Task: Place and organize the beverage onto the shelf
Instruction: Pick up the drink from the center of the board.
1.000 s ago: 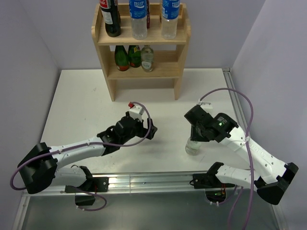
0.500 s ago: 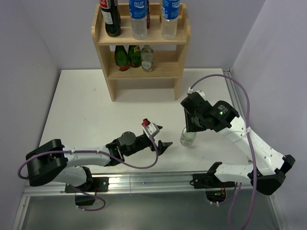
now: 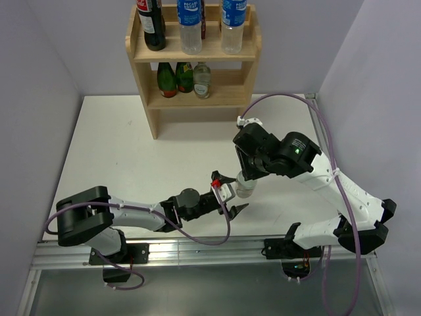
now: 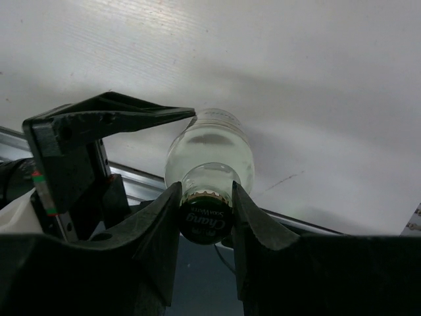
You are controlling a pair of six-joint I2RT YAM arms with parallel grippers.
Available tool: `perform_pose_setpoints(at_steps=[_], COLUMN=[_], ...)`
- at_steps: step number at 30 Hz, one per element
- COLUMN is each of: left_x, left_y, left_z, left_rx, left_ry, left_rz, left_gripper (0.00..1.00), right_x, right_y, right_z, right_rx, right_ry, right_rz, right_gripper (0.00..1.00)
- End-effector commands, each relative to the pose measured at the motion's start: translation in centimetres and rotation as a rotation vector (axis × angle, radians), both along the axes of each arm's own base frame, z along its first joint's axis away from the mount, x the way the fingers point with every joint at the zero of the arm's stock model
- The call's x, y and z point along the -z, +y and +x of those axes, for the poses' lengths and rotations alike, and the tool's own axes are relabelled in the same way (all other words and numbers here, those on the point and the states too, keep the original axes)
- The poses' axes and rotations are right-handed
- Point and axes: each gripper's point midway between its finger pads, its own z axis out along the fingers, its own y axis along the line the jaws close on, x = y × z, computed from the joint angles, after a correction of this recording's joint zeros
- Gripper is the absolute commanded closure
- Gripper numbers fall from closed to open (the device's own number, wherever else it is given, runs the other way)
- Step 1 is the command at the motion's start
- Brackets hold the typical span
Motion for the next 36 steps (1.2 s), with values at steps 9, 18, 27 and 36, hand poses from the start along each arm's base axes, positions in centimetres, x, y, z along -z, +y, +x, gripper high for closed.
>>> perform_pose_setpoints(at_steps=[9, 18, 27, 36], left_x=[-3.8, -3.6, -5.2, -7.9], left_y=[-1.5, -2.2, -2.5, -1.7], left_z=[1.9, 1.9, 2.7, 3.6], left_rx=[-0.084, -0.072, -0.122, -0.188], left_ry=[-0.078, -0.064, -0.015, -0.001], left_rz=[-0.106, -0.103, -0.14, -0.214], left_gripper=[0.01, 0.4, 1.0, 1.0], right_x=[-1.9, -1.9, -2.3, -4.6], right_y=[0.6, 0.4, 0.7, -0.2], right_z=[-1.2, -1.1, -0.5, 0.3], right_rx=[-0.055, -0.05, -0.049, 0.028], right_ry=[-0.045, -0.055, -0.119, -0.227], right_rz=[-0.005, -0.015, 0.039, 0.146], right_gripper=[1.0, 1.0, 0.78, 0.39])
